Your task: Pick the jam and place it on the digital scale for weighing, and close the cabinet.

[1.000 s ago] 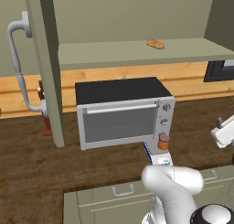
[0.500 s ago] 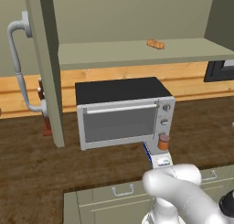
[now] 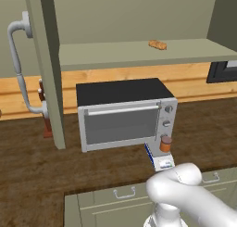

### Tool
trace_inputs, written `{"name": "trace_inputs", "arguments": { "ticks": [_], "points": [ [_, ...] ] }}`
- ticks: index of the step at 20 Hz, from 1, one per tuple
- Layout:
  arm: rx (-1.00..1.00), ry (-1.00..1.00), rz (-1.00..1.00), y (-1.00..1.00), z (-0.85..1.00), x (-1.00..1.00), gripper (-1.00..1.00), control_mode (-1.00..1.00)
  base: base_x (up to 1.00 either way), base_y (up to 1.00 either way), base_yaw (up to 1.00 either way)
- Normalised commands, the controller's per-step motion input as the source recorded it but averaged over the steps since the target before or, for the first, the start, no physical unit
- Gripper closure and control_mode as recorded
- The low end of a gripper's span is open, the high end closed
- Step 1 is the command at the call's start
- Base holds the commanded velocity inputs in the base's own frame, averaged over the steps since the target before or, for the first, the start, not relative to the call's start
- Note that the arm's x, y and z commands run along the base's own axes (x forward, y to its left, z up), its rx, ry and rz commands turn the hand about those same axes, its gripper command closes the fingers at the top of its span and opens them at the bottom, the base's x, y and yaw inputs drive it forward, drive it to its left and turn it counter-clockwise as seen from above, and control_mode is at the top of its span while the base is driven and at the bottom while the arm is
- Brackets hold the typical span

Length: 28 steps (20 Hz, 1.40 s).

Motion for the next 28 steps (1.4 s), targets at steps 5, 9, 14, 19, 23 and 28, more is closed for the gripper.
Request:
{"name": "trace_inputs", "arguments": {
  "ticks": [5, 9, 14, 19, 23, 28],
  "points": [
    [0.1, -0.29, -0.16, -0.83, 0.32, 0.0, -1.0, -1.0, 0.0, 0.0, 0.0],
    [0.09, -0.17, -0.16, -0.74, 0.31, 0.0, -1.0, -1.0, 0.0, 0.0, 0.0],
    [0.04, -0.07, -0.16, -0.64, 0.44, -0.01, -1.0, -1.0, 0.0, 0.0, 0.0],
    [0.0, 0.0, -0.18, -0.18, 0.57, -0.17, -1.0, -1.0, 0.0, 0.0, 0.0],
    [-0.01, 0.02, -0.19, 0.08, 0.07, -0.02, -1.0, -1.0, 0.0, 0.0, 0.0],
    [-0.01, 0.01, -0.14, 0.02, 0.15, 0.02, -1.0, -1.0, 0.0, 0.0, 0.0]
  ]
}}
